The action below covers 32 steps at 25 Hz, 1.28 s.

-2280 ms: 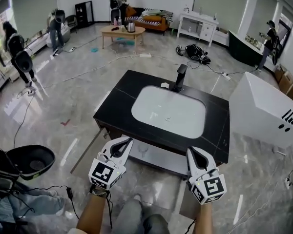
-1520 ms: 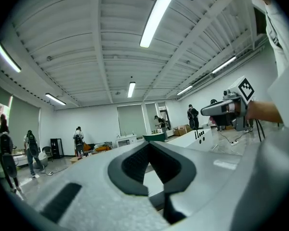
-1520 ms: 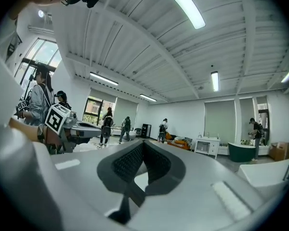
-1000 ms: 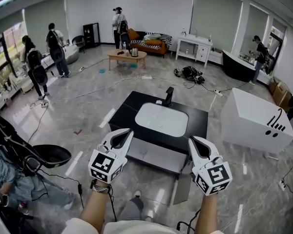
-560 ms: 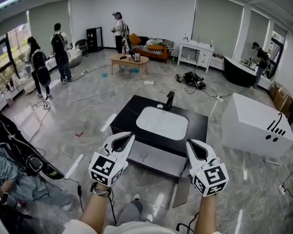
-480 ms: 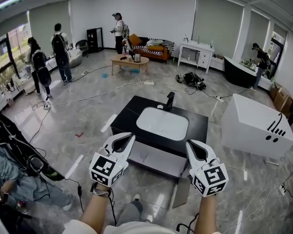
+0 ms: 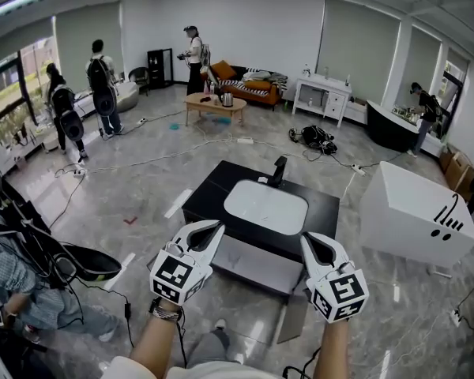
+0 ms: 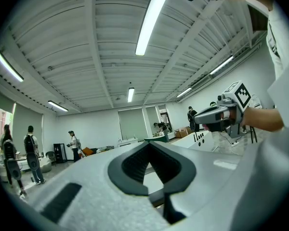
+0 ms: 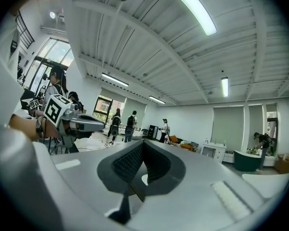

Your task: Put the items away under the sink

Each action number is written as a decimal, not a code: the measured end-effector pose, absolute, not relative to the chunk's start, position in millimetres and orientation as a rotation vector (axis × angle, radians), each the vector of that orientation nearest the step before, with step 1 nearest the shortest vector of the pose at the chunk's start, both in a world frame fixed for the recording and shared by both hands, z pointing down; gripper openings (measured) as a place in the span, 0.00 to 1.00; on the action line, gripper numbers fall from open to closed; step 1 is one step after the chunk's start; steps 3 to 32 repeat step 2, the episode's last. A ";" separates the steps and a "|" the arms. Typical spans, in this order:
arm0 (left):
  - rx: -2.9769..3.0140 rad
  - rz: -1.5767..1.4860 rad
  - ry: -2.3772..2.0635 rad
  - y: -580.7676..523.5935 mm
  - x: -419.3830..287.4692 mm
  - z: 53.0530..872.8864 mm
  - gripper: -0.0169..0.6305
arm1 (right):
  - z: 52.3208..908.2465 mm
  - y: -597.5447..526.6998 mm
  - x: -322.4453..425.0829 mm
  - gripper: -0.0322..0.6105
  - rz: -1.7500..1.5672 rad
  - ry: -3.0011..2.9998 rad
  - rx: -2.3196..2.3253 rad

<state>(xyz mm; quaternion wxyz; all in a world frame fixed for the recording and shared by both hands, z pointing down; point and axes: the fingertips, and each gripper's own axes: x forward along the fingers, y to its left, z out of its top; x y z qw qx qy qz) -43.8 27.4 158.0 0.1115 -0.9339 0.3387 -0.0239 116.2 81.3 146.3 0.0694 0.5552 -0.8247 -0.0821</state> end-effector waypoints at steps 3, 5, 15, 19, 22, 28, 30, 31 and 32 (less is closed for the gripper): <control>-2.743 -0.075 1.001 26.9 -46.2 156.3 0.04 | 145.4 80.4 113.5 0.06 -0.240 -2.486 1.666; -2.743 -0.075 1.001 26.9 -46.2 156.3 0.04 | 145.4 80.4 113.5 0.06 -0.240 -2.486 1.666; -2.743 -0.075 1.001 26.9 -46.2 156.3 0.04 | 145.4 80.4 113.5 0.06 -0.240 -2.486 1.666; -2.743 -0.075 1.001 26.9 -46.2 156.3 0.04 | 145.4 80.4 113.5 0.06 -0.240 -2.486 1.666; -2.743 -0.075 1.001 26.9 -46.2 156.3 0.04 | 145.4 80.4 113.5 0.06 -0.240 -2.486 1.666; -2.743 -0.075 1.001 26.9 -46.2 156.3 0.04 | 145.4 80.4 113.5 0.06 -0.240 -2.486 1.666; -2.743 -0.075 1.001 26.9 -46.2 156.3 0.04 | 145.4 80.4 113.5 0.06 -0.240 -2.486 1.666; -2.743 -0.075 1.001 26.9 -46.2 156.3 0.04 | 145.4 80.4 113.5 0.06 -0.240 -2.486 1.666; -2.743 -0.075 1.001 26.9 -46.2 156.3 0.04 | 145.4 80.4 113.5 0.06 -0.240 -2.486 1.666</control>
